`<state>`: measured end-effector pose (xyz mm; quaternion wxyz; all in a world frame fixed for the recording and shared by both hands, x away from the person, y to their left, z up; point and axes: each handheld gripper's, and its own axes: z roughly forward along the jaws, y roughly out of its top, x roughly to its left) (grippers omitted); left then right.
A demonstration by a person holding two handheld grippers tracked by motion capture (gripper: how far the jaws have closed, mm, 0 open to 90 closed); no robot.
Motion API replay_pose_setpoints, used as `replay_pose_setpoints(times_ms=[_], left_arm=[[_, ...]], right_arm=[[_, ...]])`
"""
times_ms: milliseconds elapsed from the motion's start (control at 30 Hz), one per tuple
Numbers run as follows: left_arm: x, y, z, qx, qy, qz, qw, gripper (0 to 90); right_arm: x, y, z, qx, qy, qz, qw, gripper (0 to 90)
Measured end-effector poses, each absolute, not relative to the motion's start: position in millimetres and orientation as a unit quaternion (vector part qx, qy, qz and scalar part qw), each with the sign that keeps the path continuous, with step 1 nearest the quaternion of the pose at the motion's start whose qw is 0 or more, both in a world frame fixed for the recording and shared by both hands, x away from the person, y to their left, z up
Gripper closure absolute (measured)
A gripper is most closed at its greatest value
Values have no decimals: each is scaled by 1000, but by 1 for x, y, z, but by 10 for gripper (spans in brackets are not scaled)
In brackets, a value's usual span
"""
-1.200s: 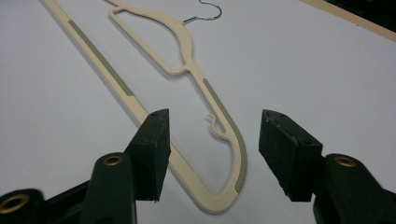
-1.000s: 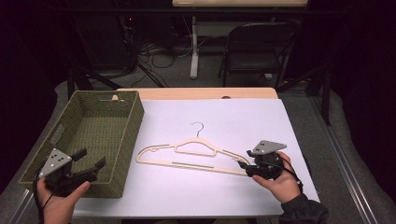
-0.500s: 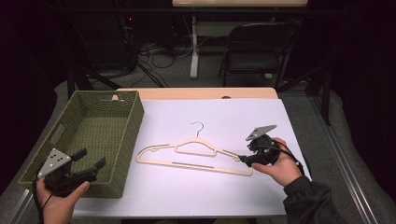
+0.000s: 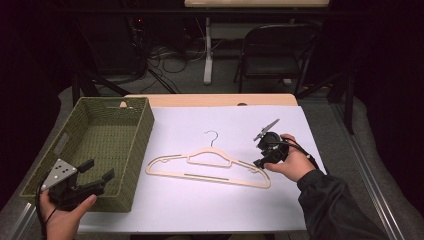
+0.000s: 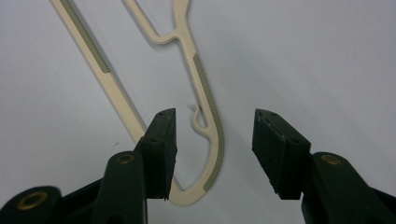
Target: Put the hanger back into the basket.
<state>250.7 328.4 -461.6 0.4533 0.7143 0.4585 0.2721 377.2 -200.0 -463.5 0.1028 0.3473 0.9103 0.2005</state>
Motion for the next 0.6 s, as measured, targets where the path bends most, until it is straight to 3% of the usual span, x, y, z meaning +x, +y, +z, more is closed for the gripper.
replay_pose_setpoints(times_ms=[267,600], left_arm=[[251,328,-462,715,457,272,453,231],[251,329,-462,714,458,273,454,231]], right_arm=[[390,-180,-467,311,932,160,97,562],[404,-161,-495,283,934,197,90,625]])
